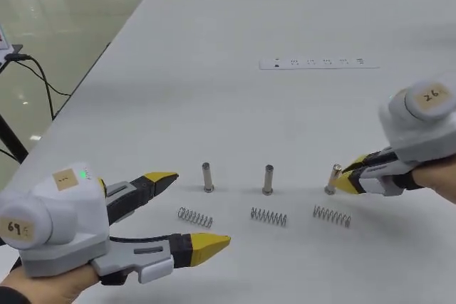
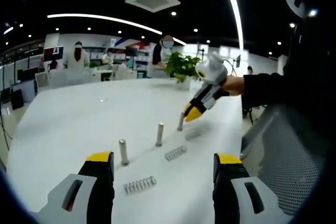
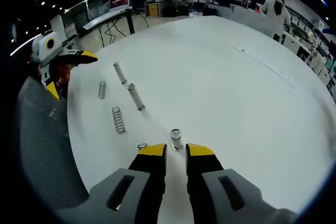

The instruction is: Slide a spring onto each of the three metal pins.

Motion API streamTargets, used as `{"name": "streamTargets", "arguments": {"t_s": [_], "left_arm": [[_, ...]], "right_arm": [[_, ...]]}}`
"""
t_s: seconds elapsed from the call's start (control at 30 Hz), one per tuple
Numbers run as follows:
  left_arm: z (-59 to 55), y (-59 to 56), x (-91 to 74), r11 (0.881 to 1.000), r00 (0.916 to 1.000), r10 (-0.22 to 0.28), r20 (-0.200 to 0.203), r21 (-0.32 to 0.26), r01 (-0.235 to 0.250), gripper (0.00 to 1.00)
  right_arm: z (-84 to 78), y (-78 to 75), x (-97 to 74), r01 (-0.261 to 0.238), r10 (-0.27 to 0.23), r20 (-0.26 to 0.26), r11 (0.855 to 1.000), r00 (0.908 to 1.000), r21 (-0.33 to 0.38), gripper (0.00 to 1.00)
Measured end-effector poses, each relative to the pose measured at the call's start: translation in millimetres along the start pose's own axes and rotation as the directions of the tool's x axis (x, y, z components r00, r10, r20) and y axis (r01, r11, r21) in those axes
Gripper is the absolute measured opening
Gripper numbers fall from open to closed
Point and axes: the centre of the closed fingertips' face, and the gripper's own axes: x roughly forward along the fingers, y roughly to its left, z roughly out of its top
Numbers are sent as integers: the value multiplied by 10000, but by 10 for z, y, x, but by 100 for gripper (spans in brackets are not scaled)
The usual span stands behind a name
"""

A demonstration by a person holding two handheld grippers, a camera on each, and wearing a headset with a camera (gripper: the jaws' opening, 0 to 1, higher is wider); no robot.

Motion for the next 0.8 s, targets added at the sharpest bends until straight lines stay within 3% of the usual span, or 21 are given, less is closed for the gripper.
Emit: {"name": "streamTargets", "arguments": {"t_s": [0.43,0.63,0.8], "left_arm": [[1,-13,4,10000,10000,-47,-5,-2,47,73],[2,-15,3,10000,10000,-52,-9,3,52,73],[-1,-14,2,10000,10000,-62,-20,-6,62,73]], "right_arm": [[-136,175,-39,-499,498,-154,9987,9986,-63,12],[-214,304,-5,-1034,1014,-501,9939,9936,-392,13],[-289,367,26,-1236,1164,-916,9893,9890,-780,13]]}}
